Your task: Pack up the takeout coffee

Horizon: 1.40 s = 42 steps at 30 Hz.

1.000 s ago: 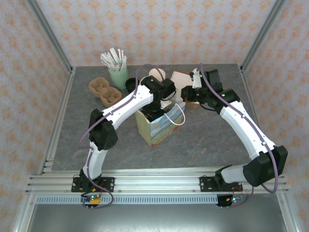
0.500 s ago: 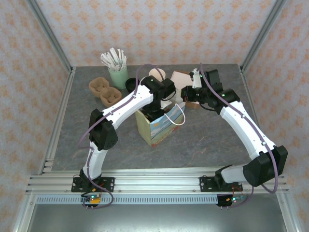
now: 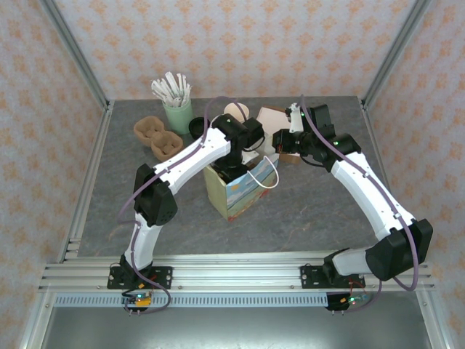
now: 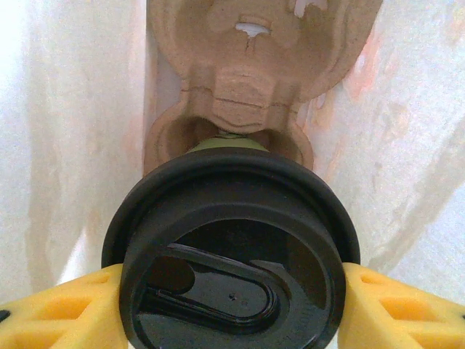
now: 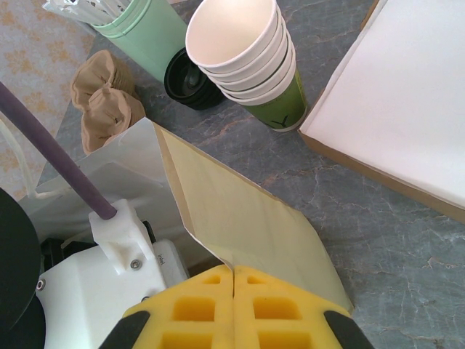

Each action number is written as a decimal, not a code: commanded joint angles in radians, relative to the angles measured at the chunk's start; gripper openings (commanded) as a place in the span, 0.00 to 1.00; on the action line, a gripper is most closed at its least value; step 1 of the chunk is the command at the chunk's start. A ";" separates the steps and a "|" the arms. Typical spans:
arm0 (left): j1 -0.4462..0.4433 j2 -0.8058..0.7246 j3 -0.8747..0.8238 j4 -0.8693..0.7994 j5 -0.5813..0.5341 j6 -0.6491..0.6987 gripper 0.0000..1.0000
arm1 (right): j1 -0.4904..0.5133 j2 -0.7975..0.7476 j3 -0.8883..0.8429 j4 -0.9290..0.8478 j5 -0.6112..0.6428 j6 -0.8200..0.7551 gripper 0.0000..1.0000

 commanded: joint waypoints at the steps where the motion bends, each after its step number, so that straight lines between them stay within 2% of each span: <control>1: 0.002 -0.023 0.000 0.005 -0.009 0.012 0.59 | 0.008 0.012 0.006 -0.045 0.017 -0.007 0.03; 42: 0.014 -0.062 0.042 0.029 -0.026 -0.008 0.57 | 0.012 0.019 0.013 -0.049 0.018 -0.007 0.03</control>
